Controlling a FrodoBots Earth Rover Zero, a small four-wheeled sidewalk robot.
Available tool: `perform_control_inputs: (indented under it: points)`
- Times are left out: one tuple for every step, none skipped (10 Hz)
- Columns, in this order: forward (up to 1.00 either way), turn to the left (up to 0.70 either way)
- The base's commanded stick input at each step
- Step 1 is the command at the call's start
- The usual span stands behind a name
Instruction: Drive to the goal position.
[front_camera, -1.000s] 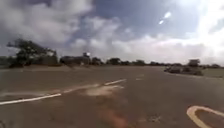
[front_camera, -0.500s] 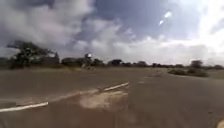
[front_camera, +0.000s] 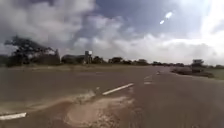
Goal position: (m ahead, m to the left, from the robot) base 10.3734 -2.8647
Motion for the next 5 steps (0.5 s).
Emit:
perform_control_inputs:
  points:
    - [1.00, -0.40]
    - [1.00, -0.40]
    - [1.00, -0.40]
    - [1.00, -0.40]
    - [1.00, -0.32]
